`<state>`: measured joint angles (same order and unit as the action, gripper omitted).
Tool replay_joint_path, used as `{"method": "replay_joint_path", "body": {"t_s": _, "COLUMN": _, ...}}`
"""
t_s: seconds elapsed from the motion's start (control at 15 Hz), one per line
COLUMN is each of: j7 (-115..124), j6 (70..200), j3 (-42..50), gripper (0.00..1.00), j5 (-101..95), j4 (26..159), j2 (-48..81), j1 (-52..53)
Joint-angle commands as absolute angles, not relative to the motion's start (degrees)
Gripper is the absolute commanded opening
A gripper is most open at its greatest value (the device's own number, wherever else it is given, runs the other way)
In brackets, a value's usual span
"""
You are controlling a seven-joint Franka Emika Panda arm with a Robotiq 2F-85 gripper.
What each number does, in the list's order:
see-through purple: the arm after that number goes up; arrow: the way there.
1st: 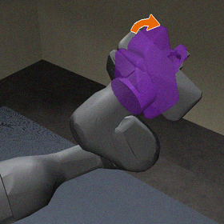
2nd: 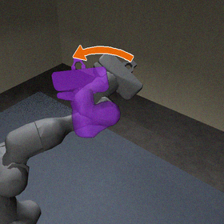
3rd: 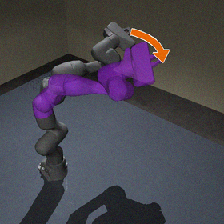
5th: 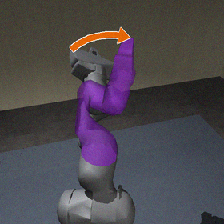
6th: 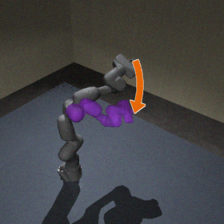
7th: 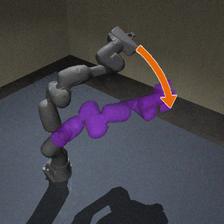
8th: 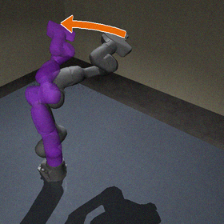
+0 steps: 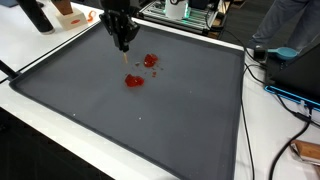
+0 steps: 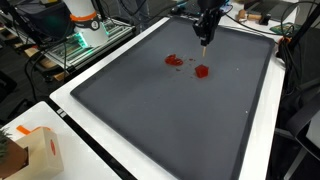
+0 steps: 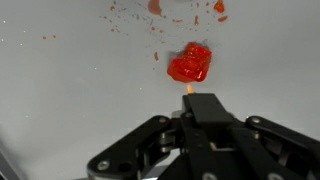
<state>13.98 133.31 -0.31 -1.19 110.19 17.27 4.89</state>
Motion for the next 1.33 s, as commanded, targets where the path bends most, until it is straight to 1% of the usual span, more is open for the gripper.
{"method": "replay_joint_path", "body": {"t_s": 0.0, "j7": 13.08, "j6": 129.09, "j3": -0.68, "gripper": 0.03, "j5": -0.24, "j4": 113.48, "j2": 12.04, "j1": 4.47}}
{"method": "replay_joint_path", "body": {"t_s": 0.53, "j7": 11.4, "j6": 122.3, "j3": -1.39, "gripper": 0.03, "j5": 0.3, "j4": 115.5, "j2": 6.7, "j1": 4.29}}
{"method": "replay_joint_path", "body": {"t_s": 1.27, "j7": 9.72, "j6": 118.44, "j3": -2.24, "gripper": 0.03, "j5": -0.11, "j4": 118.0, "j2": 3.5, "j1": 4.42}}
